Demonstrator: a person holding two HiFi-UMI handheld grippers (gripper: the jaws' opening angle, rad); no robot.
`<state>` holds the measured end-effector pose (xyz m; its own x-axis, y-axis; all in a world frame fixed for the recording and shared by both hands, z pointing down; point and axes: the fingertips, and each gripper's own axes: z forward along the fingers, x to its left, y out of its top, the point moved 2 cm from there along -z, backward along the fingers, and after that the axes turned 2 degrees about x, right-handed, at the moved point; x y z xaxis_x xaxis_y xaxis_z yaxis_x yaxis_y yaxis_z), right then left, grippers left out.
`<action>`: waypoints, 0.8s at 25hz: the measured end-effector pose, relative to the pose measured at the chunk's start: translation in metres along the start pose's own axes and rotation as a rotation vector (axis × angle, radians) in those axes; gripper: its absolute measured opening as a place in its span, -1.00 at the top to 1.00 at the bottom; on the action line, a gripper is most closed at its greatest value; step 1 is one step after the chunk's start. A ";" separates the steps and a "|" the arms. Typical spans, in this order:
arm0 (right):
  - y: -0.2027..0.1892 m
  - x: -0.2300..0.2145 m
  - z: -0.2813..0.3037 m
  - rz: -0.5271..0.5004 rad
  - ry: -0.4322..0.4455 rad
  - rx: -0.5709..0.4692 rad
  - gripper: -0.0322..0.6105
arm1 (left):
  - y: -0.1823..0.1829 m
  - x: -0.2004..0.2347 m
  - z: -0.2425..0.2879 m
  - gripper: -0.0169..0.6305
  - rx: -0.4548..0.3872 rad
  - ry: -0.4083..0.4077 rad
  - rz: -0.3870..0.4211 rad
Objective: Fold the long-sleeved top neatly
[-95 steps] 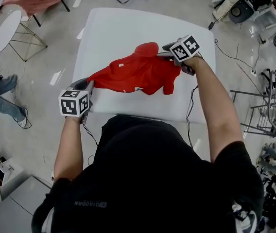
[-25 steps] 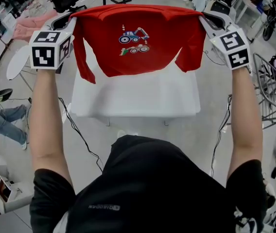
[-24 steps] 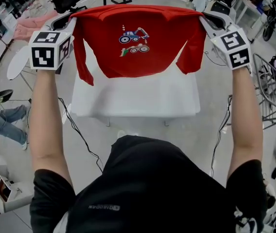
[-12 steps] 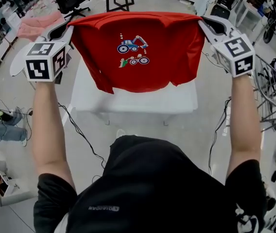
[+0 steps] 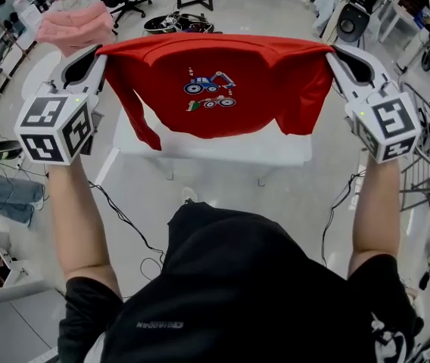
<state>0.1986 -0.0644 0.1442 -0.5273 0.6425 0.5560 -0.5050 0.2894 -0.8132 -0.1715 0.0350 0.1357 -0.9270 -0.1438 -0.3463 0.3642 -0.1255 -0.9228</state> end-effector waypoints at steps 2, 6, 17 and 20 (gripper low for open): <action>-0.001 -0.005 0.000 0.013 0.002 -0.013 0.79 | 0.005 -0.001 0.002 0.82 -0.006 0.000 0.001; -0.009 -0.014 0.009 0.038 -0.015 0.009 0.79 | 0.008 -0.002 0.020 0.82 0.006 -0.021 -0.001; -0.160 0.003 0.139 0.284 0.078 0.312 0.79 | -0.134 -0.015 0.181 0.82 0.363 -0.163 -0.130; -0.190 0.004 0.186 0.321 0.067 0.403 0.79 | -0.172 -0.007 0.232 0.82 0.438 -0.205 -0.131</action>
<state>0.1655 -0.2490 0.3331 -0.6603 0.7022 0.2664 -0.5550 -0.2173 -0.8029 -0.2070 -0.1705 0.3364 -0.9468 -0.2840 -0.1514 0.2902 -0.5498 -0.7833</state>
